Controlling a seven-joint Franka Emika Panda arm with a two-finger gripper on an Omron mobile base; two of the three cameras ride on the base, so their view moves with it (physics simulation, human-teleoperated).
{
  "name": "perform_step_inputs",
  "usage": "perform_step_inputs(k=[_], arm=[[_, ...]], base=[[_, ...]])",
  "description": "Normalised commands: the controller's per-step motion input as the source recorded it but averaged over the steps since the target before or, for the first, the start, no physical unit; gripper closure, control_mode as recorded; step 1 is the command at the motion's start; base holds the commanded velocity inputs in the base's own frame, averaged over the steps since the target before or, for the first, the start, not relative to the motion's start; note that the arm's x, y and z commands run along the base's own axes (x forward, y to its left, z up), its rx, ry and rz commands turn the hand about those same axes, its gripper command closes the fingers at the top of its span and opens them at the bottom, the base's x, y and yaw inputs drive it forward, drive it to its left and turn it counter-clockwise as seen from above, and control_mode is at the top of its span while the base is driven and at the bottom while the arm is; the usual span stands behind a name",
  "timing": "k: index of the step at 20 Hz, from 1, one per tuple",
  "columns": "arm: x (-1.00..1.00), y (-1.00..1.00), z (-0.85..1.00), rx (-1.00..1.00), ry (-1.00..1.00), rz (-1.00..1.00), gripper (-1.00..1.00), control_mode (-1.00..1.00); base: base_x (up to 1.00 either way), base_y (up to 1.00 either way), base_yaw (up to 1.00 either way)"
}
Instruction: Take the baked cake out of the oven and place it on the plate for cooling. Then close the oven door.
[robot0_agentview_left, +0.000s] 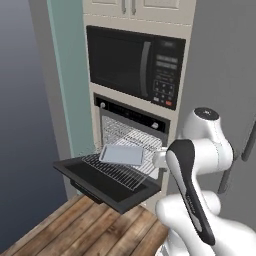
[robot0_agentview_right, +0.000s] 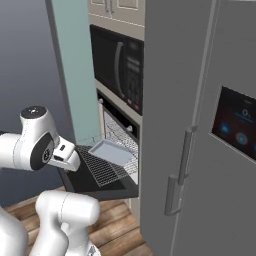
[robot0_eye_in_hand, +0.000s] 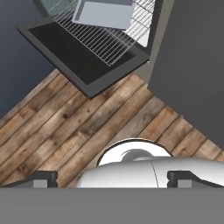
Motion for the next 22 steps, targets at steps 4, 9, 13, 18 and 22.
perform_step_inputs(k=[4, 9, 13, 18, 22], arm=[[0.00, 0.00, 0.00, 0.00, 0.00, 0.00, -1.00, 1.00], [0.48, 0.00, -0.15, 0.00, -0.03, -0.05, -1.00, -1.00], [1.00, 0.39, -0.32, 0.00, -0.03, -0.32, -1.00, -1.00], [1.00, 0.56, -0.60, 0.00, 0.06, -0.38, -1.00, -1.00], [1.00, 0.51, -0.83, -0.05, 0.08, -0.37, -1.00, -1.00]], base=[[0.26, 0.00, 0.03], [0.03, 0.00, 0.00], [0.00, 0.00, 0.00], [0.00, 0.00, 0.00], [0.00, 0.00, 0.00]])
